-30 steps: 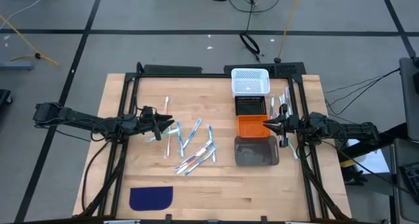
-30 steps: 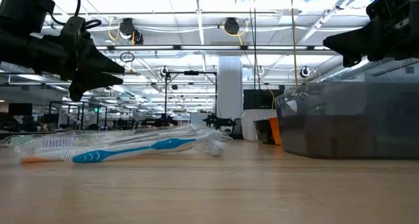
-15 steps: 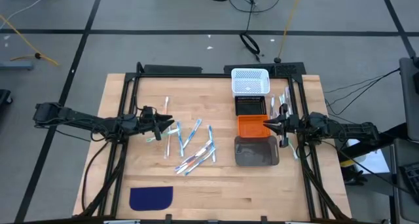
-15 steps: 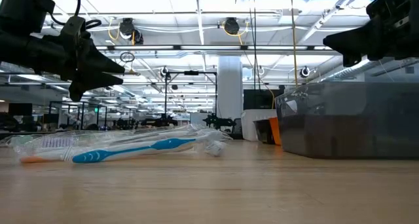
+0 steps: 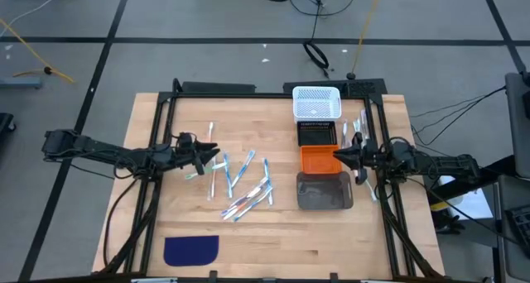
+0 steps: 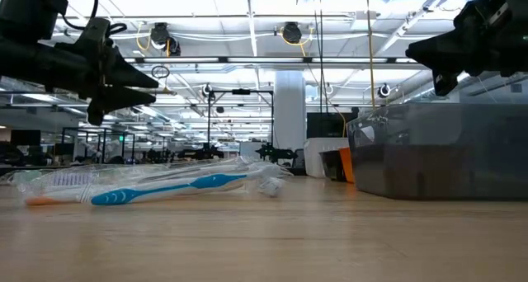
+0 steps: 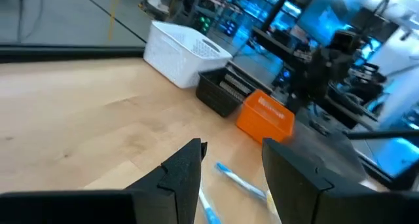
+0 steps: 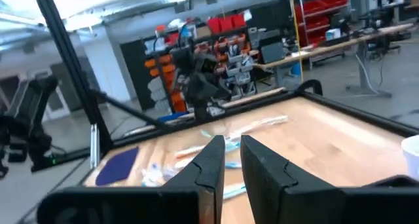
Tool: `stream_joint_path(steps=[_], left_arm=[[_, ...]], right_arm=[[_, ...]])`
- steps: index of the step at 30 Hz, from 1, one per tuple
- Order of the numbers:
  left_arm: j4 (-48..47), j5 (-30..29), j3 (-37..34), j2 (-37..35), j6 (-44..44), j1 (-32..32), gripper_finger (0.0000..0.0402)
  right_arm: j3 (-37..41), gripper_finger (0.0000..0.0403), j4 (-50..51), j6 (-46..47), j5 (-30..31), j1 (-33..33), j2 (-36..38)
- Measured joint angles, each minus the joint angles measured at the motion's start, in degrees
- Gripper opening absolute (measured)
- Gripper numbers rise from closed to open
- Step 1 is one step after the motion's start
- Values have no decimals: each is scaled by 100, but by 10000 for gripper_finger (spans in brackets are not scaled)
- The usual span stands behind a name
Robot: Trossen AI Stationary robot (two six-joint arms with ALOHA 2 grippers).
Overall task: Pick & Place Toothbrushes
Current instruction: Put the green toothbrush into the gray bin
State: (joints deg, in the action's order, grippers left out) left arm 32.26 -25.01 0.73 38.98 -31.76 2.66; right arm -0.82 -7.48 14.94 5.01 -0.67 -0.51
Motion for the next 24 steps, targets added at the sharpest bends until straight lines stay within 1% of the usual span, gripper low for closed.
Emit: stream_joint_path(steps=[4, 8, 10, 12, 14, 15, 18, 21, 22, 24], left_arm=[[97, -573, 0, -3, 236, -2, 161], [130, -851, 0, -2, 309, 0, 161], [231, -892, 0, -2, 265, 0, 161], [318, -858, 0, -2, 274, 0, 161], [497, -721, 0, 0, 326, -1, 161], [611, -652, 5, 0, 356, -11, 161], [622, -527, 136, 0, 485, -65, 161], [624, -440, 277, 0, 636, -150, 161], [615, -383, 316, 0, 680, -180, 161], [604, -301, 390, 0, 710, -235, 161]], right_arm=[[2, 45, -288, 226, 93, 2, 2], [0, 45, -296, 284, 93, 2, 0], [2, 45, -329, 318, 93, 2, 0], [2, 45, -630, 348, 189, -1, 0], [-84, 45, -940, 485, 580, -16, -17], [-221, 45, -796, 493, 755, -31, -70], [-750, 45, 744, 480, 1275, -97, -455], [-1645, 45, 1607, 689, 2159, -242, -933], [-1911, 45, 1968, 707, 2340, -301, -1116], [-2398, 45, 2745, 759, 2510, -427, -1553]])
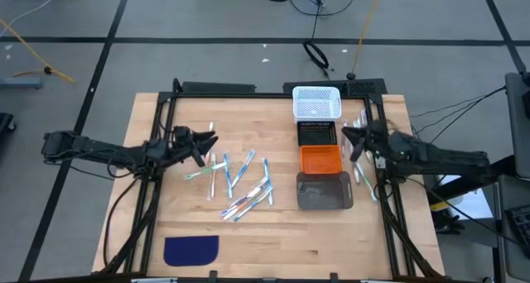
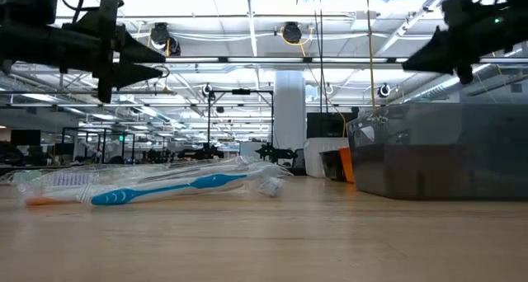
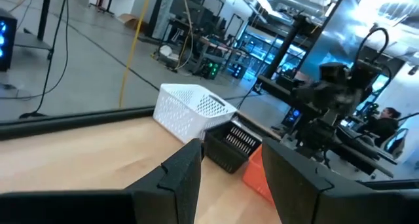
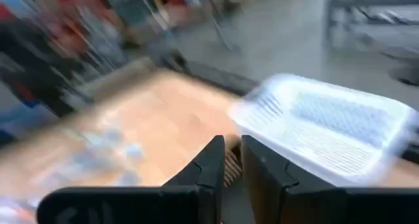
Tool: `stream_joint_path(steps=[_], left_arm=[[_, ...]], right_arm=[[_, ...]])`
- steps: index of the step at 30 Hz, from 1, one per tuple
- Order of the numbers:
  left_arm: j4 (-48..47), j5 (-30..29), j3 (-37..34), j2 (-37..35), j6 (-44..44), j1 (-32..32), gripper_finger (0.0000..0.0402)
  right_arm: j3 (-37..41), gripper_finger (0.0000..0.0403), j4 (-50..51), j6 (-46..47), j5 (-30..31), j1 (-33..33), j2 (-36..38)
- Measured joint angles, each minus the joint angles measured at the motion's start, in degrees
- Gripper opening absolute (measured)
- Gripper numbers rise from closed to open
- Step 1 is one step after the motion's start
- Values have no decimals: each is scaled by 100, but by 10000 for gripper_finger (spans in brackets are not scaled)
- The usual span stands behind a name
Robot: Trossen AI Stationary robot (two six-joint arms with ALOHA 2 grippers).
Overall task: Pick & Place Toothbrushes
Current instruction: Put the green toothbrush into the gray bin
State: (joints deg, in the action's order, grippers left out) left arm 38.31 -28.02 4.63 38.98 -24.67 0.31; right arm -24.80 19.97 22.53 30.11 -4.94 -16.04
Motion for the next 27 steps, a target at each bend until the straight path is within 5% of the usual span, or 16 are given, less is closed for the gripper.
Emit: stream_joint_path(steps=[11, 20, 27], left_arm=[[-23, 259, 159, 94, -8, -195, 161], [238, 272, 161, 399, -133, -222, 161], [252, 270, 161, 468, -134, -222, 161]], right_arm=[[-1781, 45, 2906, 413, -104, -1516, -2279], [-1832, 52, 3040, -614, -1479, -3303, -3446], [-1832, 115, 3044, -975, -1979, -4159, -3985]])
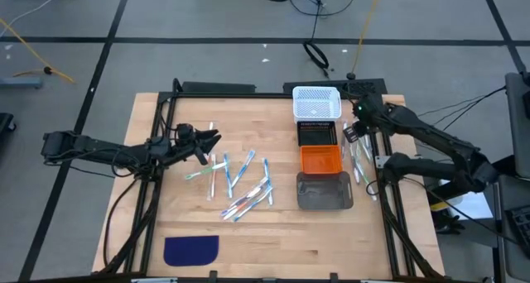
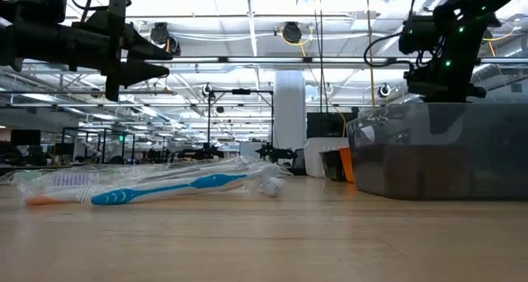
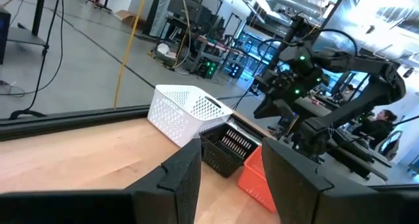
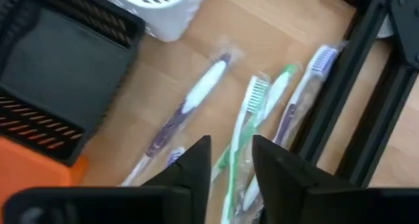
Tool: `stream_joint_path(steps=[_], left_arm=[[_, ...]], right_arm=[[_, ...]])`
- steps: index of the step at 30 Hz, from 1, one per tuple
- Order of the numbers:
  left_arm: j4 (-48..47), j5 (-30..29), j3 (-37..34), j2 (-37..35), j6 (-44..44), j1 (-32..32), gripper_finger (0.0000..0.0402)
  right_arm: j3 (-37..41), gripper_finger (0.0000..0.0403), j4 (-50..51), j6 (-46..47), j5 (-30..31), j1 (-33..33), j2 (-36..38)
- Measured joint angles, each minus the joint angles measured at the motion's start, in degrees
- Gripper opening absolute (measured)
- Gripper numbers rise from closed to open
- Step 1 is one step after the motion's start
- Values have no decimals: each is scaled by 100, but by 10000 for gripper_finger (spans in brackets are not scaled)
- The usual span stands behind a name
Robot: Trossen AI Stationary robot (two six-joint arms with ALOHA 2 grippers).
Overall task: Pick & Place Toothbrushes
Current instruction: Put the green toothbrush into the gray bin
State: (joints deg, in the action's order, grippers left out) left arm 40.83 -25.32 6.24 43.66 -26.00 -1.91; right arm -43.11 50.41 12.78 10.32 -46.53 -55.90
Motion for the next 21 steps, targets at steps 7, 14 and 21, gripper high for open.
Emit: stream_joint_path(steps=[7, 14, 21], left_arm=[[-1, -2, 0, -1, 21, 0, 161], [-1, -9, 0, -2, 22, 0, 161], [-3, -13, 0, -2, 22, 0, 161]], right_arm=[[150, 176, -369, -152, 7, -355, -472], [227, 191, -913, -343, 8, -529, -914], [229, 182, -981, -450, 185, -640, -1291]])
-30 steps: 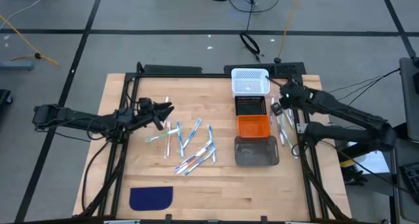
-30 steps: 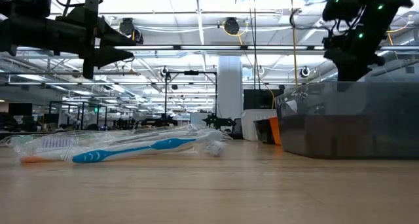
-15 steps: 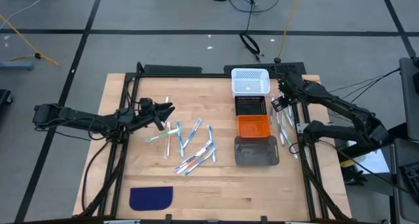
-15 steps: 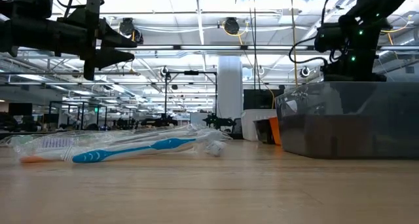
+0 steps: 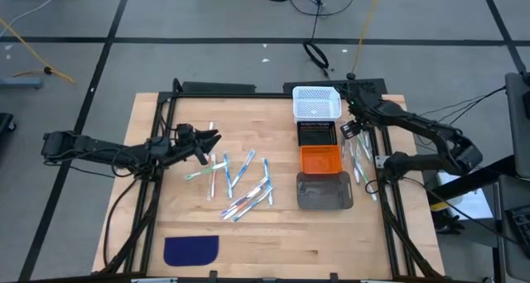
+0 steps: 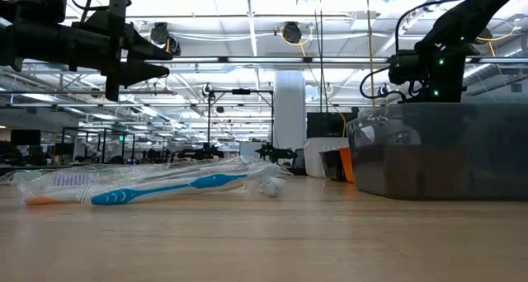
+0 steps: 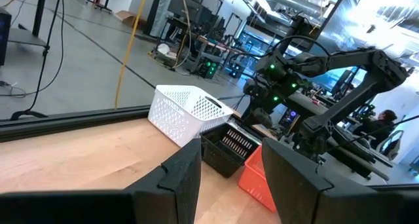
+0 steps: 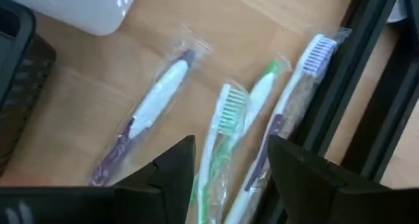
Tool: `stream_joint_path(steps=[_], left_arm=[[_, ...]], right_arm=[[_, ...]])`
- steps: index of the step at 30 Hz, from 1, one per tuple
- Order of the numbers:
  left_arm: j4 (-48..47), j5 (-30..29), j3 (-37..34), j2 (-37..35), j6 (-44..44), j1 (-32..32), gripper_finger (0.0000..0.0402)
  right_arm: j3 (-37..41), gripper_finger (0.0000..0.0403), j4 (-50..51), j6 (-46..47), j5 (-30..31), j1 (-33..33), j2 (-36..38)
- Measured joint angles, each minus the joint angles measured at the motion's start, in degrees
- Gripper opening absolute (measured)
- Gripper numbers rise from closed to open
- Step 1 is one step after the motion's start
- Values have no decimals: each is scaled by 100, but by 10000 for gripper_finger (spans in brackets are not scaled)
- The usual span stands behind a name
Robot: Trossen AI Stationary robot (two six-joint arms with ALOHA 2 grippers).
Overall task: Pick & Place Toothbrushes
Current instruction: Put the green toothbrush into the gray bin
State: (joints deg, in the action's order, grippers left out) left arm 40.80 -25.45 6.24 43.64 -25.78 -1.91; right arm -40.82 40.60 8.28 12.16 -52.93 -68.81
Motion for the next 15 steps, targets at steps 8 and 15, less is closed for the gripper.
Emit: stream_joint_path(steps=[8, 15], left_arm=[[-9, 0, 0, 0, -20, 0, 161], [-11, 0, 0, 0, -20, 0, 161]], right_arm=[[0, 176, -225, 141, -2, 2, -224], [0, 175, -332, 150, 0, 2, -541]])
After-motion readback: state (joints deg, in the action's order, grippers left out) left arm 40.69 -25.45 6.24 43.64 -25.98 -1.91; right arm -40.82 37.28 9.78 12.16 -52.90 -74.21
